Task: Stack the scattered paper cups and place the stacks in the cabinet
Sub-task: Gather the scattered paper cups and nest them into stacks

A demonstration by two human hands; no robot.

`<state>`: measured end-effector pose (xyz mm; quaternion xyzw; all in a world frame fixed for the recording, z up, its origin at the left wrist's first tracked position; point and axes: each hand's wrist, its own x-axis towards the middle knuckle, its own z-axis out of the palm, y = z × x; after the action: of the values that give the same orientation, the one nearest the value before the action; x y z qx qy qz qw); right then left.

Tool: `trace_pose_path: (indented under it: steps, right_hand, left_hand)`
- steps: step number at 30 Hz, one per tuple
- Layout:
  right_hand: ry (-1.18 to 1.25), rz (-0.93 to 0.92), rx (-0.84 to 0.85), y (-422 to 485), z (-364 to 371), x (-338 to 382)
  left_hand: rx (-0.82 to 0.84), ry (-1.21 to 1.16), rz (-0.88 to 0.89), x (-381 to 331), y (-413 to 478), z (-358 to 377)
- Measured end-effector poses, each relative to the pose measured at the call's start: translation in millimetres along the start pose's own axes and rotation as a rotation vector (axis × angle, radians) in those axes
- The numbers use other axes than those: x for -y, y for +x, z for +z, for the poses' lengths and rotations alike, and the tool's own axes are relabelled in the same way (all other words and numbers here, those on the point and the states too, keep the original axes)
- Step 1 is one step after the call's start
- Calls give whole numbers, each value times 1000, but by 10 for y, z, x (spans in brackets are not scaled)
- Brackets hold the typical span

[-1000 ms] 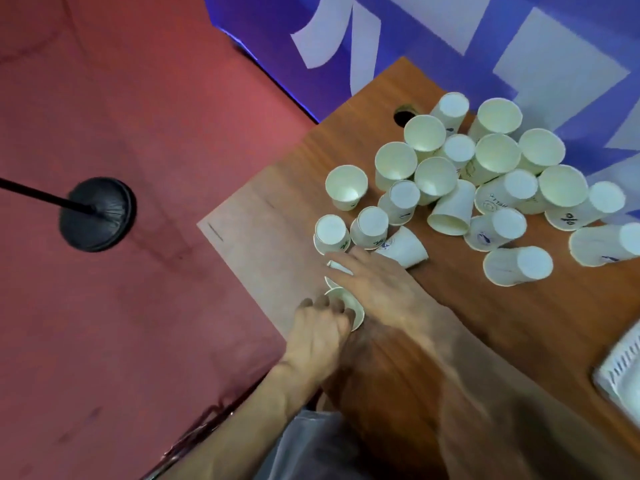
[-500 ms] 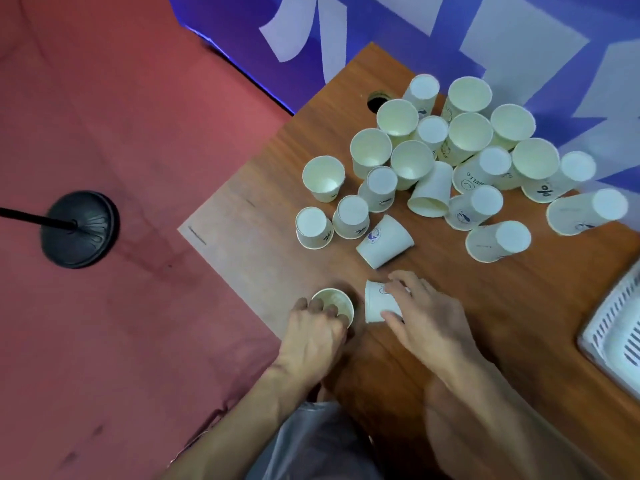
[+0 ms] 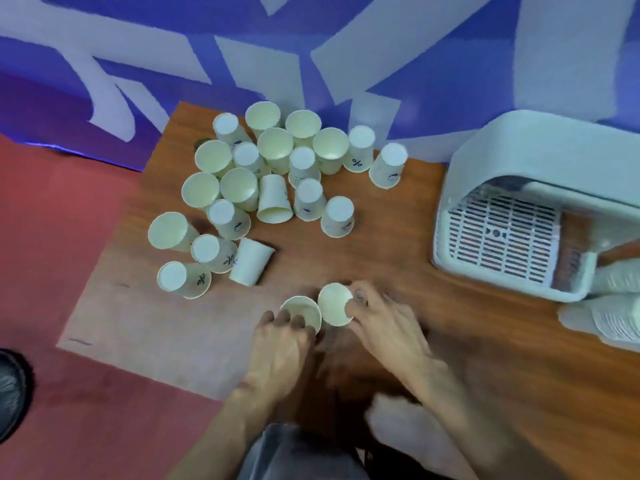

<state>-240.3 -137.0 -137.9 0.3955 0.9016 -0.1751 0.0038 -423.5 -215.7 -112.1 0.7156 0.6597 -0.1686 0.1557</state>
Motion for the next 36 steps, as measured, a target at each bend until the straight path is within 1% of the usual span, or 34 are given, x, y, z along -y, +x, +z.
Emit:
trace_pose_path:
  steps: [3, 4, 6, 9, 13, 17, 19, 22, 26, 28, 31, 34, 36]
  right_hand:
    - [141, 299, -130, -507, -178, -508]
    - [192, 377, -165, -670, -244, -680]
    - [269, 505, -245, -968, -359, -1006]
    - [314, 618, -316, -1365, -473, -1406]
    - [289, 703, -310, -1735, -435, -1732]
    - [128, 636, -368, -1849, -249, -1940]
    - [112, 663, -367, -1829, -205, -2004]
    - [116, 692, -330, -1809, -181, -2071]
    - [50, 699, -265, -1861, -356, -2018]
    - [46, 705, -196, -1921, -501, -1928]
    - [33, 637, -119, -1995, -653, -1798]
    - [50, 541, -164, -1835, -762, -1601]
    - [49, 424, -192, -1533, -800, -1386]
  left_hand:
    - [-62, 97, 134, -452, 356, -177]
    - [-93, 101, 178, -634, 484, -249]
    - [-87, 125, 250, -1010, 706, -416]
    - [-71, 178, 316, -1570, 974, -617]
    - [-102, 234, 381, -2156, 1223, -678]
    - [-122, 207, 465, -2475, 1352, -580]
    - [-166, 165, 496, -2550, 1448, -450]
    - [-268, 134, 474, -2608, 1553, -319]
    - [-334, 86, 457, -2642, 1543, -281]
    - [-364, 42, 463, -2611, 1488, -314]
    - [-386, -49, 450, -2453, 1351, -369]
    - [-386, -124, 443, -2191, 1215, -460]
    - [-416, -180, 393, -1949, 1138, -521]
